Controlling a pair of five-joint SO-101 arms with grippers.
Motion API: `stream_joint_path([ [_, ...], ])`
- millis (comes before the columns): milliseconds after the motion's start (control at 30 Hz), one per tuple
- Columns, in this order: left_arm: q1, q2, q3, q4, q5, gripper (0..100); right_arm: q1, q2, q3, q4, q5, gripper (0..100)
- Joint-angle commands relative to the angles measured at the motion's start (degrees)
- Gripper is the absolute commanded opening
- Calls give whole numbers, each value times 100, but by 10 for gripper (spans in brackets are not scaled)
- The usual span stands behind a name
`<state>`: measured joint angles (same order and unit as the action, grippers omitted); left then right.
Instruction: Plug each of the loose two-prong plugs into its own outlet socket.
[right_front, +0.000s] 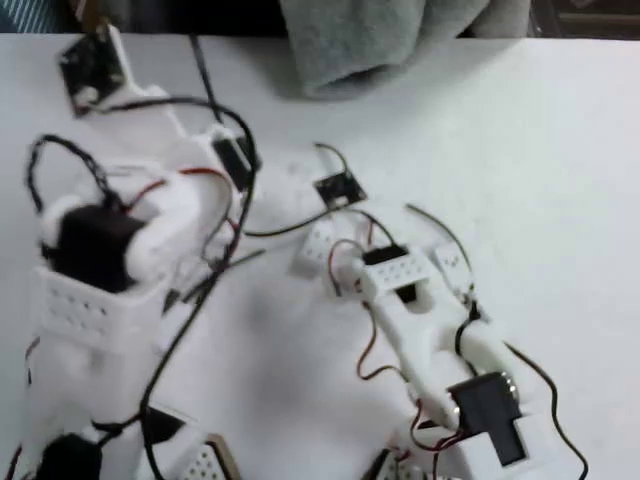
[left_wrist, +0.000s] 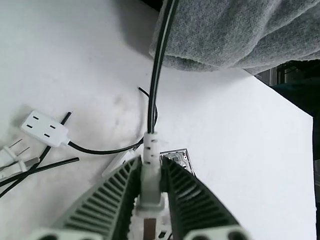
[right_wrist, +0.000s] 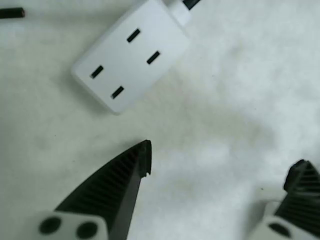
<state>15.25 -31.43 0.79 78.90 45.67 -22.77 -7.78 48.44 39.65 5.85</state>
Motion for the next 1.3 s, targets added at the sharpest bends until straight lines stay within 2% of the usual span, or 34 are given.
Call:
stream_joint_path([
  [0, -66, -1033, 2066, -2136, 360, 24, 4, -224, -26, -84, 70, 411],
  [133, -75, -2141, 4167, -4352, 1152, 24, 4, -224, -26, -84, 70, 411],
  [267, -75, -3284, 5908, -6374, 1459, 24, 4, -224, -26, -75, 70, 411],
  [400, -75, -4523, 7226, -7543, 1459, 24, 4, -224, -26, -75, 70, 411],
  [500, -66, -5490, 8053, -7974, 1503, 24, 4, -224, -26, -57, 70, 411],
  [567, -66, -6141, 8554, -8167, 1776, 24, 4, -233, -26, -48, 70, 411],
  [700, -75, -7354, 9266, -8237, 2013, 24, -13, -286, -62, 101, 62, 411],
  [767, -75, -7389, 9310, -8308, 2092, 24, -48, -347, -176, 268, 62, 411],
  [867, -127, -7266, 9327, -8492, 2585, 24, -40, -708, -536, 963, 26, 411],
  [1067, -848, -7284, 9310, -8800, 3877, 24, -268, -1947, -1257, 2299, 97, 411],
  [1133, -989, -7284, 9327, -8905, 4246, 24, -426, -2316, -1600, 2668, 360, 411],
  [1267, -1464, -7284, 9319, -8976, 4343, 24, -857, -2624, -2602, 3495, 651, 411],
])
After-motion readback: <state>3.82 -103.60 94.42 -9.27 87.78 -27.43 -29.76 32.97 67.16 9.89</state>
